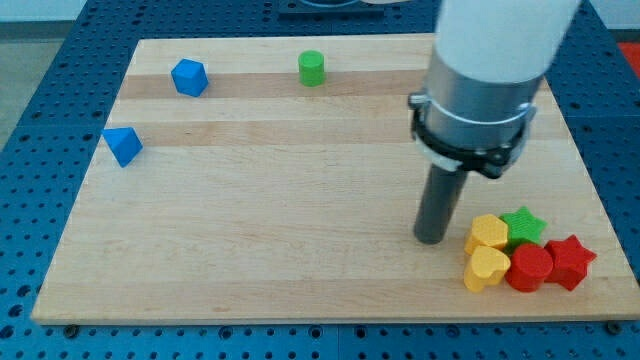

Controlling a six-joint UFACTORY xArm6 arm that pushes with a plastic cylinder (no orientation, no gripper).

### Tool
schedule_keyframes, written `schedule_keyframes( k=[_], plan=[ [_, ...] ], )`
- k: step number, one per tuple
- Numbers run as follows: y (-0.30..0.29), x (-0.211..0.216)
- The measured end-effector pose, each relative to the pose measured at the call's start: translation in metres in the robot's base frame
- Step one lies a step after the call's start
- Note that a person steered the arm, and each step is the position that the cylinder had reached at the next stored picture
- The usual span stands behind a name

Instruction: Move the blue triangle diagonal to the green circle

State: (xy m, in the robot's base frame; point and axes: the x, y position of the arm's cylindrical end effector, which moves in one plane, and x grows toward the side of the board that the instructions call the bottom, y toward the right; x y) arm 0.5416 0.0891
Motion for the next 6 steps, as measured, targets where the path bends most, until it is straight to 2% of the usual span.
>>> schedule_keyframes(
  k=[3, 6],
  plan=[
    [-0.107, 0.009],
    [-0.273, 0.009]
  ],
)
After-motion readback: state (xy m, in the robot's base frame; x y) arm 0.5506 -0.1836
